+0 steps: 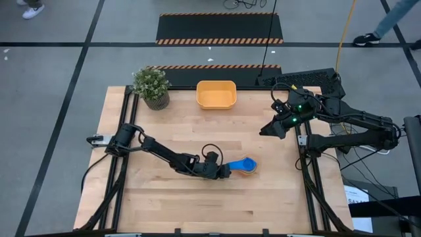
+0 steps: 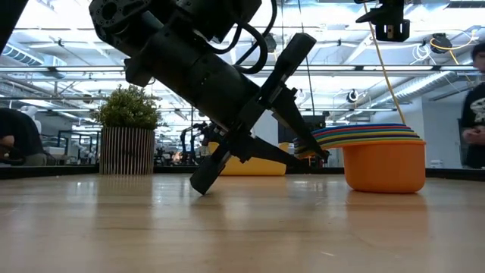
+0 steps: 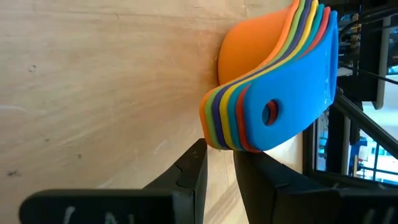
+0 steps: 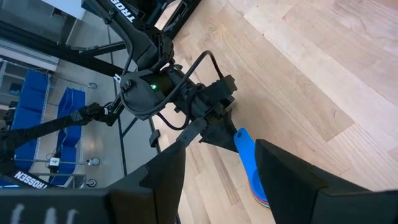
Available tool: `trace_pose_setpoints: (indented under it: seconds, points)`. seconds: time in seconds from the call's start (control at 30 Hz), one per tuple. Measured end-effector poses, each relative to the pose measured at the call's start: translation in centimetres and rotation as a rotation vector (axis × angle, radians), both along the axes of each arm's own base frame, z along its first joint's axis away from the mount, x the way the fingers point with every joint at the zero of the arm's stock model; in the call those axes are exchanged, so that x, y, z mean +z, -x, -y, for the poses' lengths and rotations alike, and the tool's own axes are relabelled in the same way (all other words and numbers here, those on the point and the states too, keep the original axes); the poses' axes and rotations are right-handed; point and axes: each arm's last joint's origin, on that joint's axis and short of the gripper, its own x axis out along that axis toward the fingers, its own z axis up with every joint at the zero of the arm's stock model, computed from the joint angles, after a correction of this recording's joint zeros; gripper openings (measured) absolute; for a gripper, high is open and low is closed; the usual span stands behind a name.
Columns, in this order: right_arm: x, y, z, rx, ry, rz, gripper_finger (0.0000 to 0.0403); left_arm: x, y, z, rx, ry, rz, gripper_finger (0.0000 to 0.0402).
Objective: Nest measuring cups in basket
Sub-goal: Adjust the stacked measuring cups
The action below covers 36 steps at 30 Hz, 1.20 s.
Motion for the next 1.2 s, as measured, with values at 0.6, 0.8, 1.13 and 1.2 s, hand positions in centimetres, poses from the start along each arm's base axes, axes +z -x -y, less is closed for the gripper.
trace_pose_setpoints:
  seconds: [0.6,0.8,1.13,1.2]
  points:
    - [-0.1,0.0,0.0,0.003,-0.003,-0.006,0.0185,3.2,0.6,0.6,0.070,0.246,0.061,0.0090]
    - [-0.1,0.0,0.0,0.006,-0.004,-0.006,0.0185,3.7,0.4,0.4,0.087,0.277,0.091,0.0169]
    - [-0.2,0.2,-0.1,0.007,-0.013,-0.029,0.0185,2.5,2.1,0.6,0.074,0.289,0.076,0.0269]
    - [-0.3,0.3,-0.1,0.007,-0.015,-0.040,0.0185,2.0,2.5,0.5,0.083,0.285,0.083,0.0266]
